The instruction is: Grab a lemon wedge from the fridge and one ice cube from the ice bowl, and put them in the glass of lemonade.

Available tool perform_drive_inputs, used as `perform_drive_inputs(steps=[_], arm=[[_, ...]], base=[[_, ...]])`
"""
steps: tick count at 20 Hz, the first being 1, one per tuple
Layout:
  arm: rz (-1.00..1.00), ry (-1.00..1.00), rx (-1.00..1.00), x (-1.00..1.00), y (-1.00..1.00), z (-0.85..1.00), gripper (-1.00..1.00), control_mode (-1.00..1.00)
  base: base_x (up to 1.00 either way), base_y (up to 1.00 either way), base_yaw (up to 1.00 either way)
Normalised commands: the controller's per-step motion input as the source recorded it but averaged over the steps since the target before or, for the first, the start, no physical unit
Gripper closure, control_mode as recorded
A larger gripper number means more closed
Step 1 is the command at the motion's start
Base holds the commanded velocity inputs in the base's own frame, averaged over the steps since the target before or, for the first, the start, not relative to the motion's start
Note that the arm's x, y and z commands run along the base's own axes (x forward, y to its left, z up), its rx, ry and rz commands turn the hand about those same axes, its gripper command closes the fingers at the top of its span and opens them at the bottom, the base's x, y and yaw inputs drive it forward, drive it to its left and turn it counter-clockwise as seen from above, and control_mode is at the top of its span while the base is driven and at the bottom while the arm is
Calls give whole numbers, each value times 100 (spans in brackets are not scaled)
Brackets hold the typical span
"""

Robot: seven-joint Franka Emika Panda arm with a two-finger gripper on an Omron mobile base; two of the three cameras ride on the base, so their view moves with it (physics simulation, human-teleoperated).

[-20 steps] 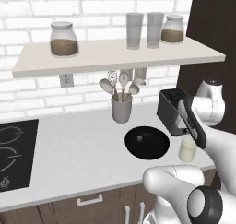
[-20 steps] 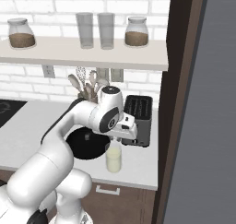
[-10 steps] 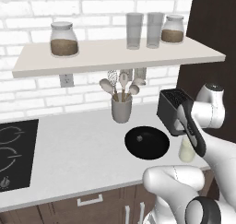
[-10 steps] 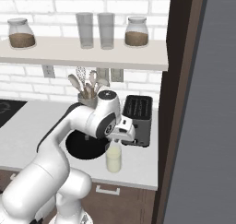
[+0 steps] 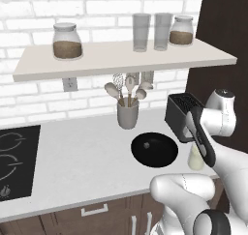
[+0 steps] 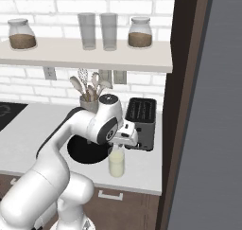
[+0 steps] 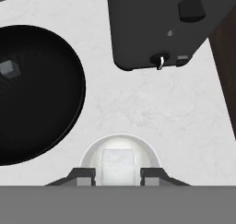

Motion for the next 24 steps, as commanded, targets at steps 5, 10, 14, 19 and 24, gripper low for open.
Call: perform_drive_inputs(steps=[5, 10, 14, 19, 24], arm=[[0, 0, 0, 0, 0, 0, -100, -100], [0, -6, 0, -14, 0, 0, -100, -100], [0, -9, 1, -24, 0, 3, -100, -100], [0, -8, 0, -27, 0, 1, -100, -100], [0, -11, 0, -32, 0, 2, -100, -100]], base=[[0, 0, 0], [0, 0, 0], [0, 0, 0], [0, 0, 0], [0, 0, 0]])
